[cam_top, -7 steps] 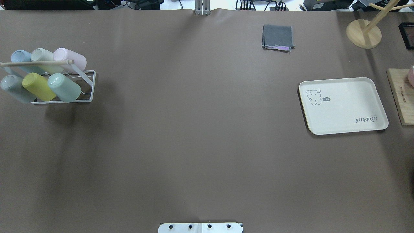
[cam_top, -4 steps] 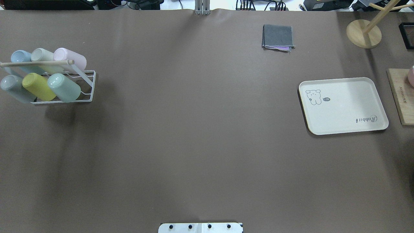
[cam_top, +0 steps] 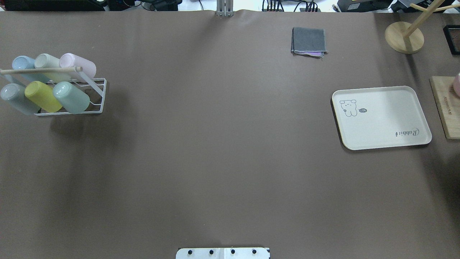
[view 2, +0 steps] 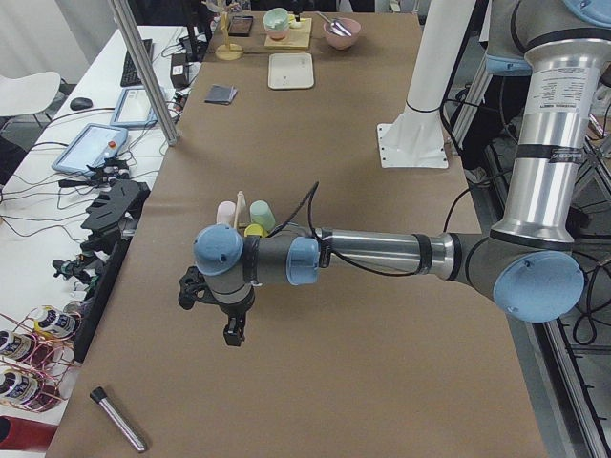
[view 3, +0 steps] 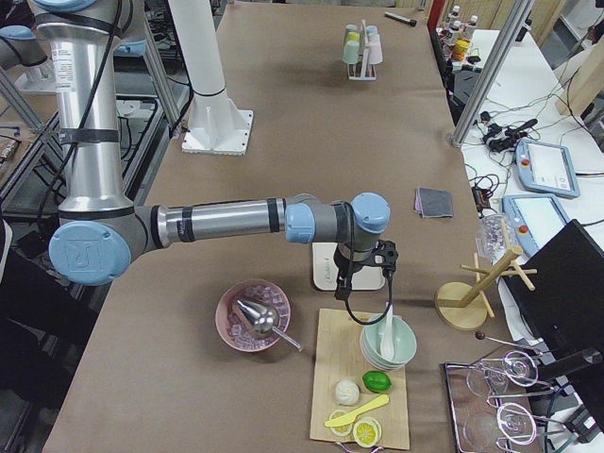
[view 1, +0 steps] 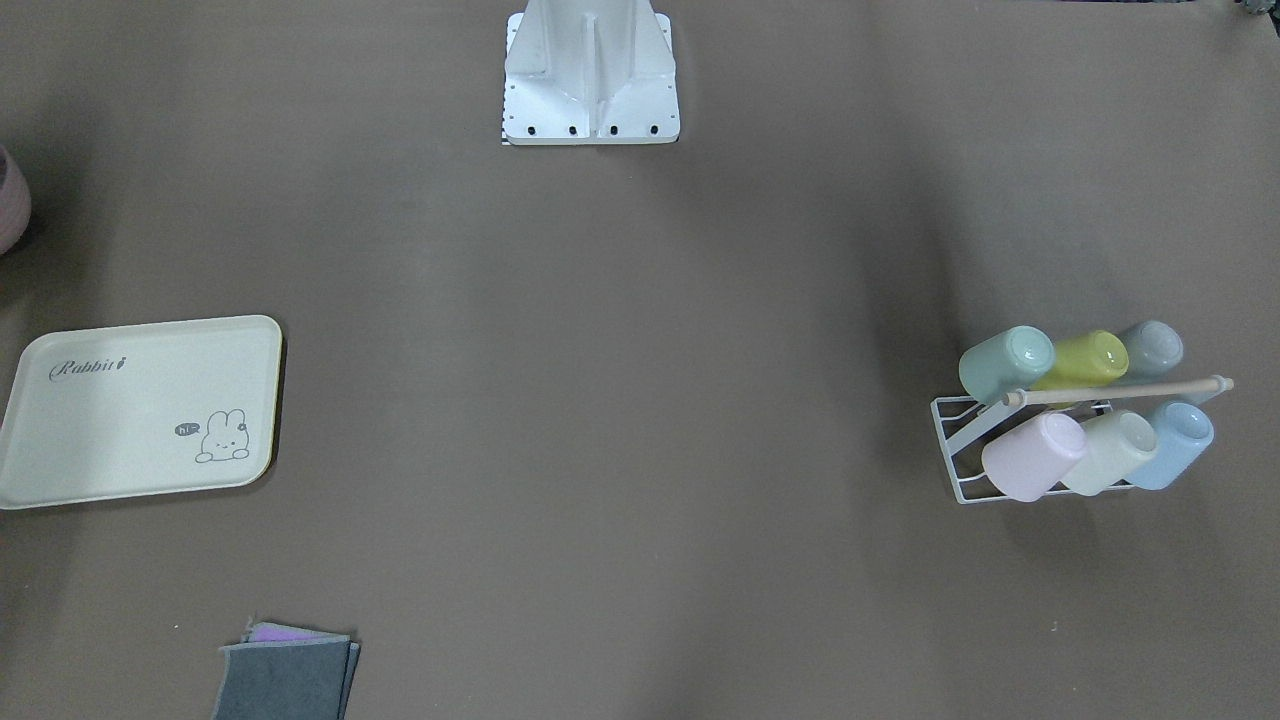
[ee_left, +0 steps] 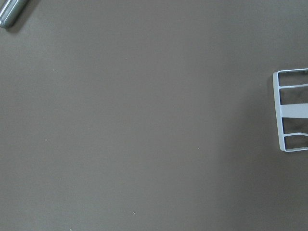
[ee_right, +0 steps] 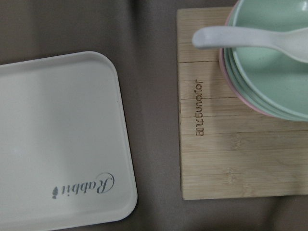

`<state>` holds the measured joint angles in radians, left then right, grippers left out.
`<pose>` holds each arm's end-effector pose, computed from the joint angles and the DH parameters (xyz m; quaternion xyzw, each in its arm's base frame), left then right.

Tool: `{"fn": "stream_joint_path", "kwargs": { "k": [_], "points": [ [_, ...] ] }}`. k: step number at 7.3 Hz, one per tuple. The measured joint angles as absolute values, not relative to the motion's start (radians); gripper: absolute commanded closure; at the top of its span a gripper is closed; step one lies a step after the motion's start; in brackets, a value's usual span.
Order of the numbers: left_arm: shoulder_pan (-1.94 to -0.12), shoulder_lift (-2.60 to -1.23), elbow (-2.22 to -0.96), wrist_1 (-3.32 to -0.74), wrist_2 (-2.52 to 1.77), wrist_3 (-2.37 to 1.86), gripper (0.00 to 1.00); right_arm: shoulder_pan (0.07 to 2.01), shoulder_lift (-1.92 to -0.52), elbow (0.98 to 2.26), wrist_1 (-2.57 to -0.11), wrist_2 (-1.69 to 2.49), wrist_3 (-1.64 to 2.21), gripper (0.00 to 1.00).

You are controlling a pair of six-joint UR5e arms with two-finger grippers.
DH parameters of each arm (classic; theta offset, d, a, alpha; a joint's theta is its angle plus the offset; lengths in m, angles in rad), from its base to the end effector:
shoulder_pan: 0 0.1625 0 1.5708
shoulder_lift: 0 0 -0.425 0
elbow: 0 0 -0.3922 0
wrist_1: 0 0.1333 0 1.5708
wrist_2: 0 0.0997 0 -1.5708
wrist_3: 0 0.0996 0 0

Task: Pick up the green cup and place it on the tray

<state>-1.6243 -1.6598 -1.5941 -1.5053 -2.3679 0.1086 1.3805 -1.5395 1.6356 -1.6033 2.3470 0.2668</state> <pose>-0.0903 -0.5263 0.6067 0.0529 0.3850 0.0345 0.9208 -0.0337 -0.5106 0.6143 -0.0570 -0.3751 0.0234 0.9249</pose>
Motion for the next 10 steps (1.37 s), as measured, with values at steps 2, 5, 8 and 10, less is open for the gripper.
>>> {"fn": "stream_joint_path", "kwargs": {
  "k": [2, 5, 8, 10],
  "points": [
    [-1.601, -1.634, -1.748, -1.478, -2.362, 0.110, 0.02, 1.326, -1.522, 1.595, -1.539, 2.341, 0.353, 0.01],
    [-1.439, -1.632, -1.952, -1.449, -2.359, 0.113, 0.01, 1.267, -1.458, 1.524, -1.526, 2.306, 0.406, 0.01],
    [-1.314, -1.650, -2.133, -1.444, -2.332, 0.182, 0.00, 1.224, -1.430, 1.474, -1.486, 2.291, 0.446, 0.07],
    [-1.193, -1.661, -2.220, -1.432, -2.186, 0.301, 0.01, 1.218, -1.427, 1.430, -1.416, 2.291, 0.456, 0.16]
  ]
}}
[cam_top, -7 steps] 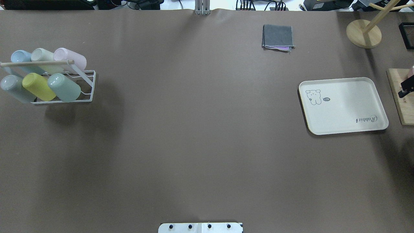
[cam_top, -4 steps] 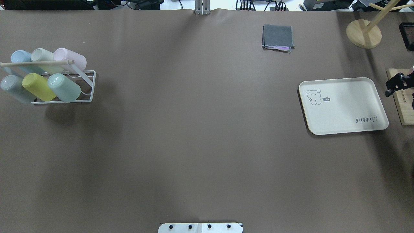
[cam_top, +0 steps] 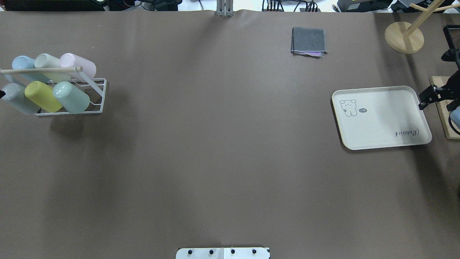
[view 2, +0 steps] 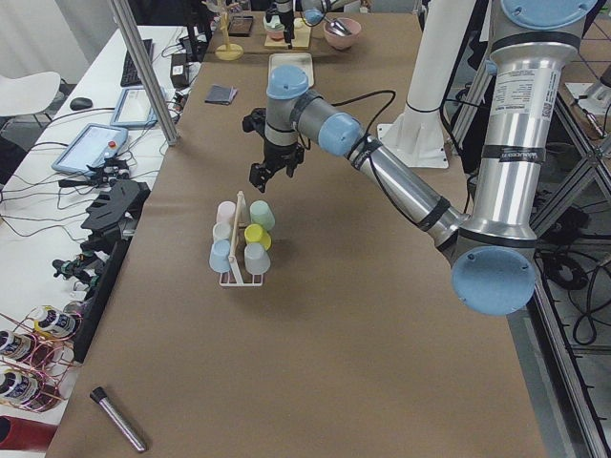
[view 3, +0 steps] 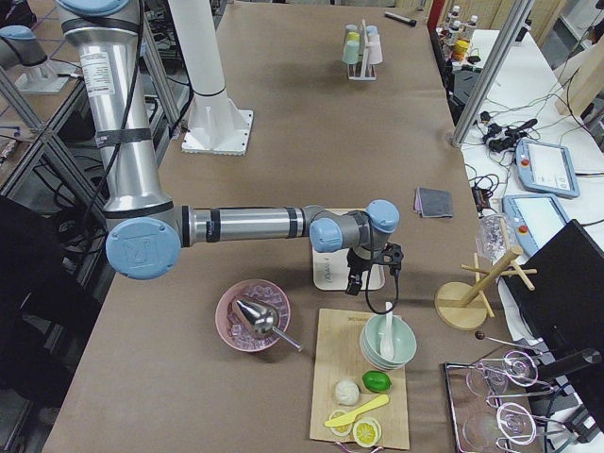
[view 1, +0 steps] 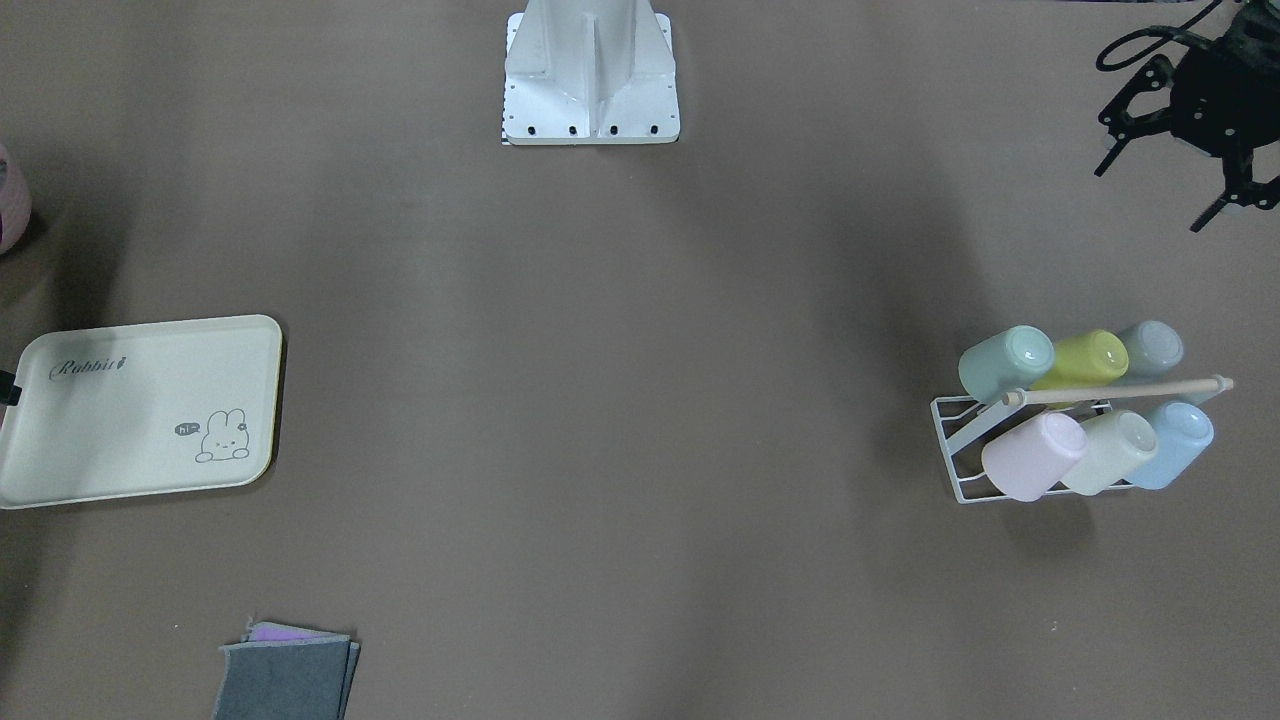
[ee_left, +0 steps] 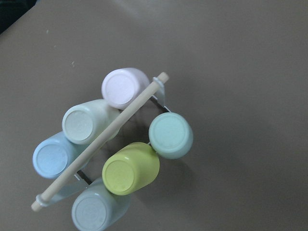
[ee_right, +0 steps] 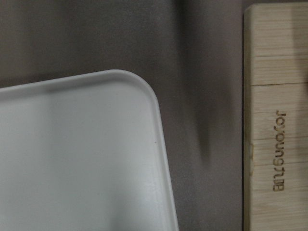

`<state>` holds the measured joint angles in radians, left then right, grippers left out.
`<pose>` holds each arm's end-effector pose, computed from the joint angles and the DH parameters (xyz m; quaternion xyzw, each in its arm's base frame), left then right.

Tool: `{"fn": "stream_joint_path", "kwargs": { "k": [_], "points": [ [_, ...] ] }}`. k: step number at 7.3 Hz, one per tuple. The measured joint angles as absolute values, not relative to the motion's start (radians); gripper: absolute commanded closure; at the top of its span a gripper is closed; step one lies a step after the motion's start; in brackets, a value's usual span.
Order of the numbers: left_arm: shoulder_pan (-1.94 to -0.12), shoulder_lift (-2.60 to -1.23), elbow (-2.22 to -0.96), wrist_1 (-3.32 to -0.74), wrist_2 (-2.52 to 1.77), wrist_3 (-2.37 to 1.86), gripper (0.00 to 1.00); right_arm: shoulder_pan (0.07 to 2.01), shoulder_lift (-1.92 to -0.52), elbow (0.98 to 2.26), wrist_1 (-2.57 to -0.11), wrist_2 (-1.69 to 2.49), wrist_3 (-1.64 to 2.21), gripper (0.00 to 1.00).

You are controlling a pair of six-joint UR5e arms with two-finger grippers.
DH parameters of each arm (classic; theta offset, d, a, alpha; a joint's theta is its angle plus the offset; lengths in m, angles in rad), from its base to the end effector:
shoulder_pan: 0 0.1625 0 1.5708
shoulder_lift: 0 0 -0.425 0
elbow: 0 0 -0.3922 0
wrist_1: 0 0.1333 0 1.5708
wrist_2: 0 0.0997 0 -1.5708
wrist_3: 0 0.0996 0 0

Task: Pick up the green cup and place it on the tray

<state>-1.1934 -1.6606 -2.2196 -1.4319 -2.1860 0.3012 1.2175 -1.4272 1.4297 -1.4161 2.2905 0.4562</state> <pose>0.0977 -0.4521 0.3326 0.2703 0.2998 0.3874 0.8289 -0.1314 -0.5518 0.6405 -0.0707 -0.3516 0.0204 0.9332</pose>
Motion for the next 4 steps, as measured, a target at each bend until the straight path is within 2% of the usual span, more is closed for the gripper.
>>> {"fn": "stream_joint_path", "kwargs": {
  "k": [2, 4],
  "points": [
    [-1.088, -1.674, -2.264, -1.431, -1.922, 0.615, 0.01, 1.213, -1.427, 1.418, -1.400, 2.292, 0.461, 0.30],
    [-0.988, -1.671, -2.303, -1.427, -1.698, 0.841, 0.01, 1.209, -1.427, 1.404, -1.385, 2.293, 0.461, 0.33]
  ]
}}
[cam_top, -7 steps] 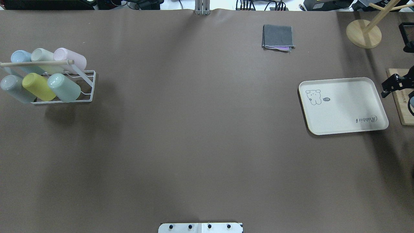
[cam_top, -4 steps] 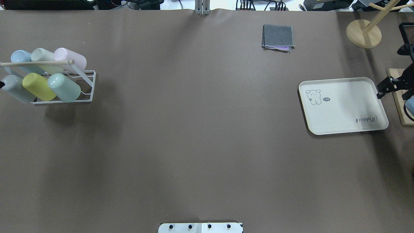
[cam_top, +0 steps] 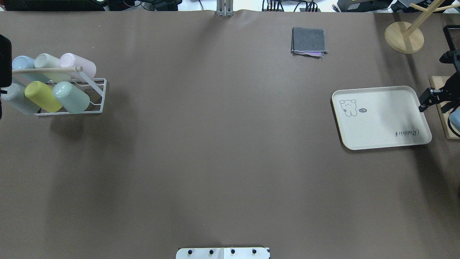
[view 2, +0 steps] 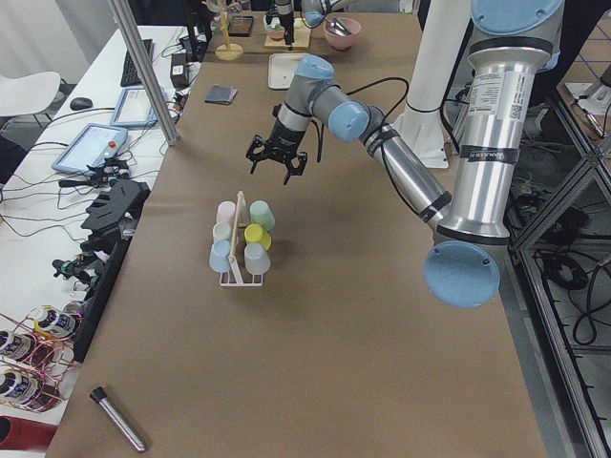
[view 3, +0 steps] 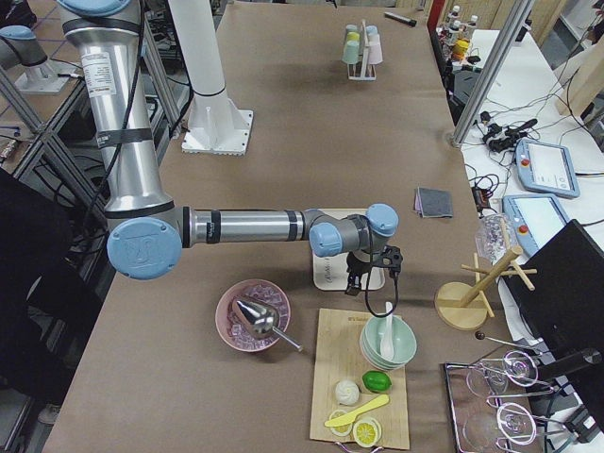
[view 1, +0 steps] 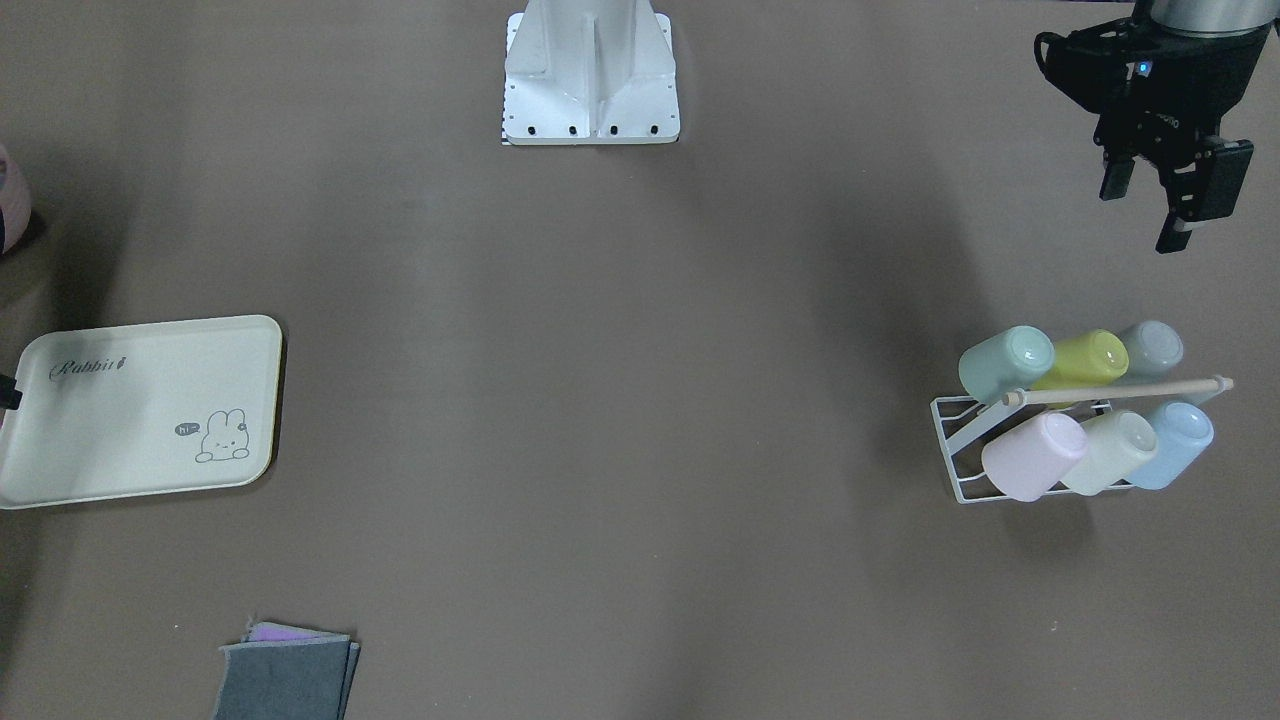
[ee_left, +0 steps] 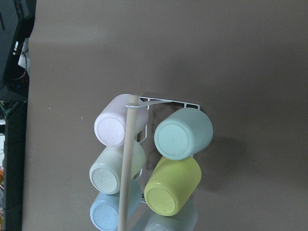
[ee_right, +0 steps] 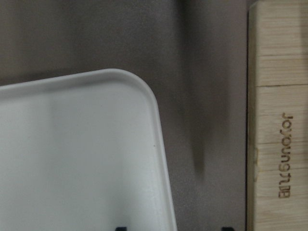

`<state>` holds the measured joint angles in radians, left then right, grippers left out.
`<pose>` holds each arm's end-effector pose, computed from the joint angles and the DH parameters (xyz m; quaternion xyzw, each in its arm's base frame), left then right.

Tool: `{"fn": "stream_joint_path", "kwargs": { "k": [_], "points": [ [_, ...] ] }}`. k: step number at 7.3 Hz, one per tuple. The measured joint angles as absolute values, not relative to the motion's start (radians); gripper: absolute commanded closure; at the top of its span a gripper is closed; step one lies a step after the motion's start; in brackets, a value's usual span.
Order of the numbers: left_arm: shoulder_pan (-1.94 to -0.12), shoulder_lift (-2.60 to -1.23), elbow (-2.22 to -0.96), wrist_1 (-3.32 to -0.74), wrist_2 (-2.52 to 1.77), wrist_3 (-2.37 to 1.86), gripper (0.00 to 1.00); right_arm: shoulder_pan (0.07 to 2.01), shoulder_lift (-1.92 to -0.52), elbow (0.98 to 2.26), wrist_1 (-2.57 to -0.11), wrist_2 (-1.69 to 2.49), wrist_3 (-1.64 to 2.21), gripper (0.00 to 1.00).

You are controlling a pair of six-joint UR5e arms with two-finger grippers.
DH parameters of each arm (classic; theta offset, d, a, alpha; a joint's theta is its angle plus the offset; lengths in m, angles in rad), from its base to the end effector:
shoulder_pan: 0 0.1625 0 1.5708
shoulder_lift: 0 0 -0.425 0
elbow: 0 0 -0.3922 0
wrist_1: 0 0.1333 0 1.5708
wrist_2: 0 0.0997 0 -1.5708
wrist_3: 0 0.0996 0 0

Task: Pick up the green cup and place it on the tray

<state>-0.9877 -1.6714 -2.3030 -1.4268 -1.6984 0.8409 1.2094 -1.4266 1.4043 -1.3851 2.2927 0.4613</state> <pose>0.1451 -0.4390 0.3081 0.3419 0.0162 0.6300 0.6971 -0.1362 -0.5512 0.6494 -0.0708 -0.3532 0.0178 0.9327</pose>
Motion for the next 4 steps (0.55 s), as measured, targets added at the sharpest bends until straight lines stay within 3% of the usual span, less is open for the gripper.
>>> {"fn": "stream_joint_path", "kwargs": {
  "k": [4],
  "points": [
    [-0.674, -1.657, -2.332, -1.399, -1.288, 0.968, 0.01, 1.181, -1.426, 1.376, -1.377, 2.291, 0.463, 0.36]
  ]
}}
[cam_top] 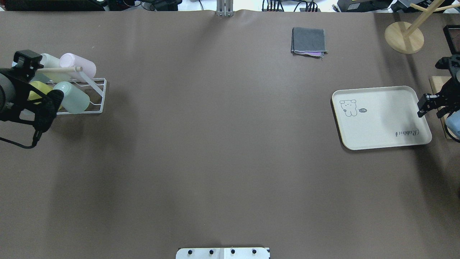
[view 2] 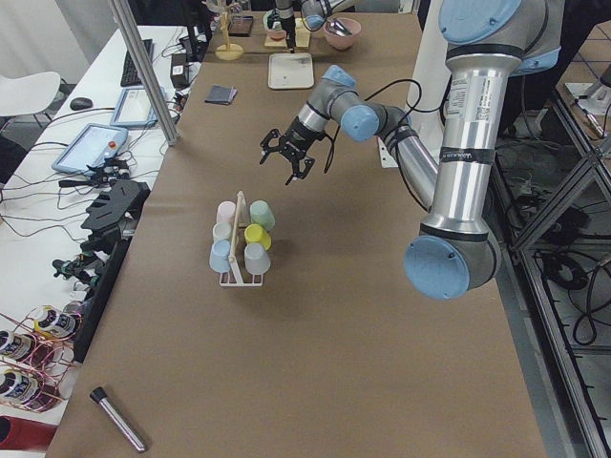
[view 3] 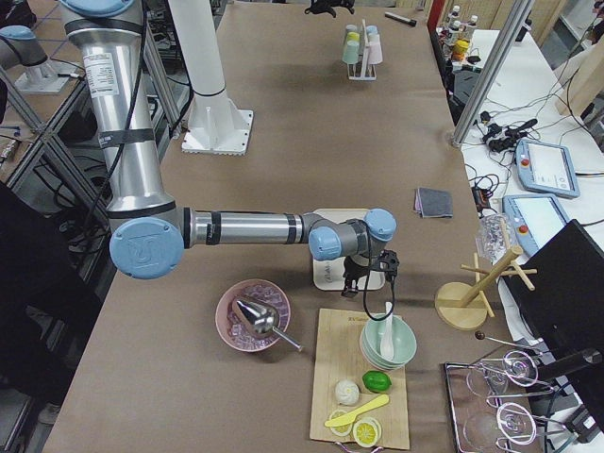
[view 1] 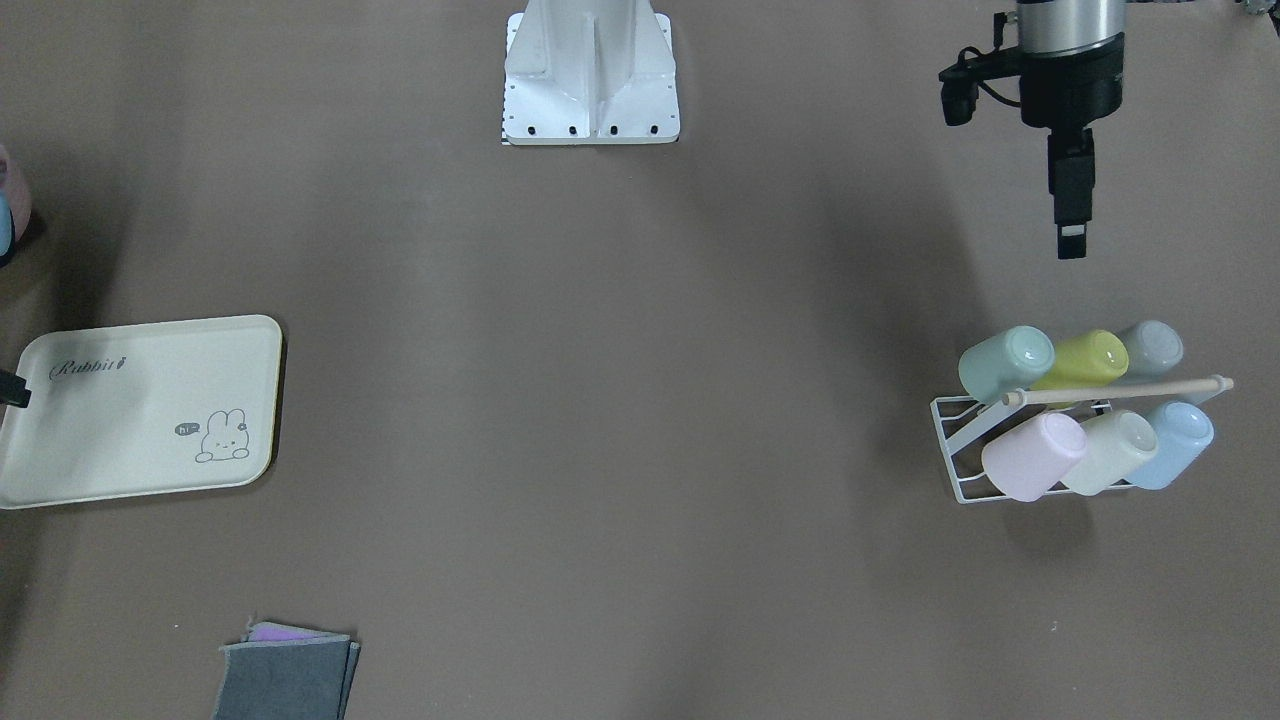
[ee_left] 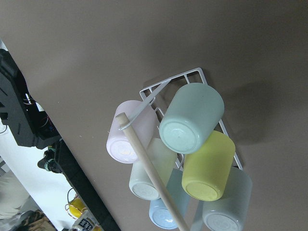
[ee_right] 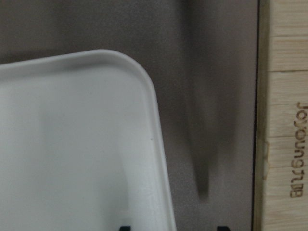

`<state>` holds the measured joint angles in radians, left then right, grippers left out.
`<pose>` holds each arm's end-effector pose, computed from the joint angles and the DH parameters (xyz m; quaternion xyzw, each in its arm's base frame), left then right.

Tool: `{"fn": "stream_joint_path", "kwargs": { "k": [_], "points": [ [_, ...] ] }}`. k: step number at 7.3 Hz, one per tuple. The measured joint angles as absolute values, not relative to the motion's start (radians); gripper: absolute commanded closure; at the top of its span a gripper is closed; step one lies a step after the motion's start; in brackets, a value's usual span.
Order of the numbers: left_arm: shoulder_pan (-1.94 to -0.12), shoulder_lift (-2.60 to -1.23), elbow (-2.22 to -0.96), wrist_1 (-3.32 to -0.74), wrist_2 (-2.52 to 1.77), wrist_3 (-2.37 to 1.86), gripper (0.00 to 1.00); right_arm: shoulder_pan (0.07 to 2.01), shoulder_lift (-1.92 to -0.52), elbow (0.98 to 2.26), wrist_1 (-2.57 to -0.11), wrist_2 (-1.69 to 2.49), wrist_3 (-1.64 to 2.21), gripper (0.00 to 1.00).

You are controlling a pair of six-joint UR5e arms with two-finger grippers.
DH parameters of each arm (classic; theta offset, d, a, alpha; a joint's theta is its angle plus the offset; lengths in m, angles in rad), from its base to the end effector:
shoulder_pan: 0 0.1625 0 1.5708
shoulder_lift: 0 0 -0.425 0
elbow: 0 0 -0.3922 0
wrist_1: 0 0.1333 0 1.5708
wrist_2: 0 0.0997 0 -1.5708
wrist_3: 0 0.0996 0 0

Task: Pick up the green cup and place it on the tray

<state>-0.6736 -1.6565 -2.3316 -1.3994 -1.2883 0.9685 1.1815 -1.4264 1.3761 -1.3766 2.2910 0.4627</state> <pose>0.2386 -0.3965 0.3046 0.3229 -0.1444 0.7227 0.5938 -0.1508 -0.5459 0.6626 -0.0840 -0.3478 0.0089 0.9337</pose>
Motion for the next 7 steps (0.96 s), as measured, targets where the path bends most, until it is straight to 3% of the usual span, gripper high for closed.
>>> {"fn": "stream_joint_path", "kwargs": {
  "k": [1, 3, 5, 7],
  "points": [
    [-0.587, -1.635, -2.331, -1.393, -1.185, 0.967, 0.01, 1.175, -1.426, 1.372, -1.376, 2.291, 0.463, 0.38],
    [-0.448, -1.576, -2.301, -1.391, -0.976, 0.967, 0.01, 1.168, -1.425, 1.366, -1.376, 2.291, 0.463, 0.55],
    [-0.374, -1.557, -2.204, -1.393, -0.798, 0.966, 0.01, 1.167, -1.425, 1.366, -1.376, 2.293, 0.460, 0.70],
    [-0.327, -1.577, -2.092, -1.396, -0.684, 0.965, 0.01, 1.168, -1.428, 1.366, -1.370, 2.293, 0.455, 0.76]
  ]
}}
